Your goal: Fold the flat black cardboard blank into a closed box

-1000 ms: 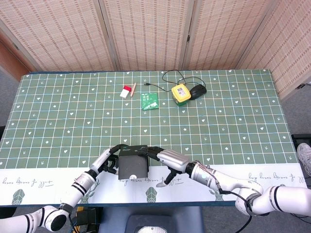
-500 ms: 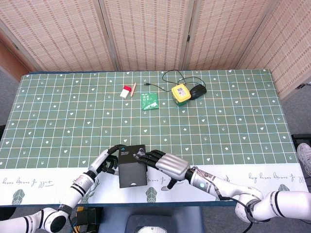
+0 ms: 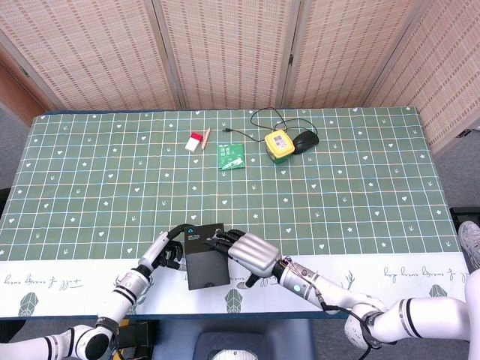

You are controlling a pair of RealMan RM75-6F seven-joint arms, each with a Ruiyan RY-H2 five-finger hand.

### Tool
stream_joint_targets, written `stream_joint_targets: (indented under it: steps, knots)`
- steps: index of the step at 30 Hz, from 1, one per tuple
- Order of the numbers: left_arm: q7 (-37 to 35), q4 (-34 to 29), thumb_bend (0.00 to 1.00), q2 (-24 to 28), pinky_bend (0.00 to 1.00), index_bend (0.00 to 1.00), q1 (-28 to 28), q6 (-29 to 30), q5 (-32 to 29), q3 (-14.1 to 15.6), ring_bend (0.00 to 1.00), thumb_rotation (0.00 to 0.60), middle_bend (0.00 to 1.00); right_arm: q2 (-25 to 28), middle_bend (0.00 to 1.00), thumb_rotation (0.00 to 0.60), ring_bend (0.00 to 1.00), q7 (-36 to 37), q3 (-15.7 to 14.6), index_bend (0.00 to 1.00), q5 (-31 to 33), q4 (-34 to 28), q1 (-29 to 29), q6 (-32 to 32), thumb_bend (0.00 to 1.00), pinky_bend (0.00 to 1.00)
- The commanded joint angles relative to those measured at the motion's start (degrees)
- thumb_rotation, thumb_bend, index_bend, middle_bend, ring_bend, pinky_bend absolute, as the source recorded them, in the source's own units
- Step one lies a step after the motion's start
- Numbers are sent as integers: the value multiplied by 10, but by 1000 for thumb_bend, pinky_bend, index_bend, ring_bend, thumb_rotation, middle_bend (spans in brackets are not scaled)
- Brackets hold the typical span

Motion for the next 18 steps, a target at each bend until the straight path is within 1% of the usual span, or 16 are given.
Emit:
stream_joint_targets:
  steps: [1,5,13,18]
  knots:
    - [14,3,20,-9,812,223,0,0,-9,-2,664,600,323,-38,173,600,152,-57,16,0,52,14,11,12,0,165]
    - [26,0,20,-12,813,168,2,-2,-11,-1,653,600,307,-67,190,600,158,-97,23,0,83,30,24,16,2,174]
    - [45,-6,20,-17,812,12,4,-7,-18,-2,636,600,173,-110,194,600,174,-145,27,0,121,54,37,31,7,195]
    - [64,-18,20,-5,812,0,3,-12,-16,1,623,600,85,-118,202,600,179,-168,20,0,125,56,34,45,7,200]
